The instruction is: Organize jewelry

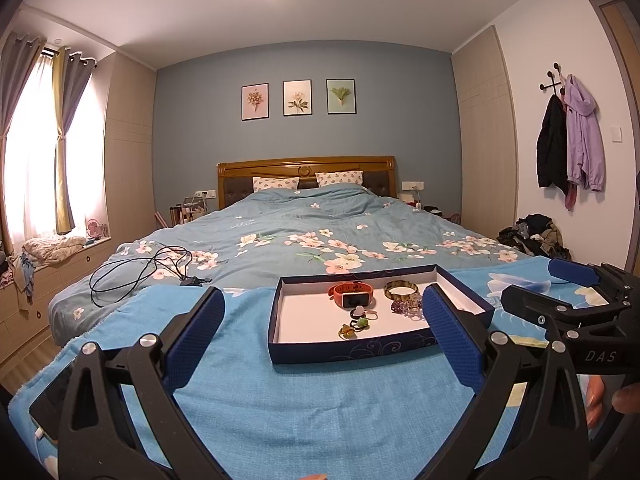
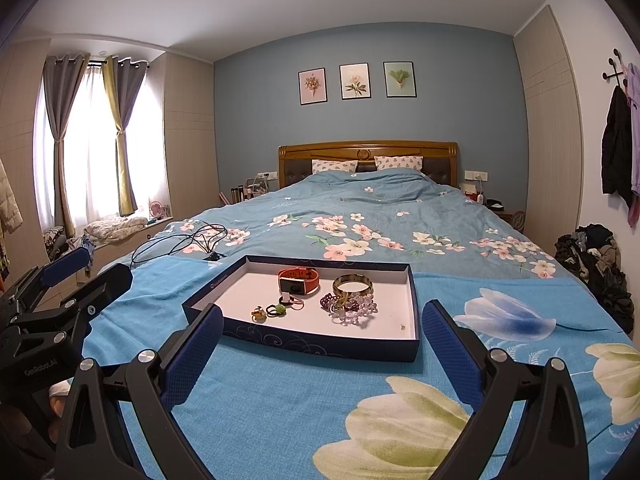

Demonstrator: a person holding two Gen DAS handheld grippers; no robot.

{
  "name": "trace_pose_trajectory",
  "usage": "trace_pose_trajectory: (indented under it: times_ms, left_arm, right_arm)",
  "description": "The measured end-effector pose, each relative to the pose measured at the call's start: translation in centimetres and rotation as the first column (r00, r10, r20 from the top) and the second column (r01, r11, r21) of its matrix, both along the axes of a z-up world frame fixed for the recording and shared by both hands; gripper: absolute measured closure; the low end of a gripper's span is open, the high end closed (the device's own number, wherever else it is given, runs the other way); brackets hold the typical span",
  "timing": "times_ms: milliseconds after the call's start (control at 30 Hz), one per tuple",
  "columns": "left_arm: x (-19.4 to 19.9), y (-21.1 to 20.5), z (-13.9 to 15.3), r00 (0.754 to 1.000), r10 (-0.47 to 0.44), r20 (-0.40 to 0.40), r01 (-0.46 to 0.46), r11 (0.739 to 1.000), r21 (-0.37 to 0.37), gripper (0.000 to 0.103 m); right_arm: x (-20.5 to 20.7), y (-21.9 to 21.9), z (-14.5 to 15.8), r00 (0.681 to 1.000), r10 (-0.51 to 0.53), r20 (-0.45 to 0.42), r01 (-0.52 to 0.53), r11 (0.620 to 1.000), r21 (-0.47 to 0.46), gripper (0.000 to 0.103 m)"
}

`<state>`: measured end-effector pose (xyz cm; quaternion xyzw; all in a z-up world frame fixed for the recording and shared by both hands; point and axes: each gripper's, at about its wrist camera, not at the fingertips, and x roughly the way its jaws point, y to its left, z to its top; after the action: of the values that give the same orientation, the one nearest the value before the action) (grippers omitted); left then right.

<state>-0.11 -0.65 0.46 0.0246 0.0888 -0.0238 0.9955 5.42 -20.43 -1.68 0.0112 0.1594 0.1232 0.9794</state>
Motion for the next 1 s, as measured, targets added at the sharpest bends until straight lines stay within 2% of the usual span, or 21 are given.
trace_pose_trajectory:
  times_ms: [1000]
  left_arm:
    - [-0.01,-0.01,-0.05,1.0,0.0,-0.002,0.0,1.0,-0.001,0.006]
  right_arm:
    - [0.1,0.01,-0.11,1.0,-0.001,-0.003,0.001,1.0,0.001,0.007]
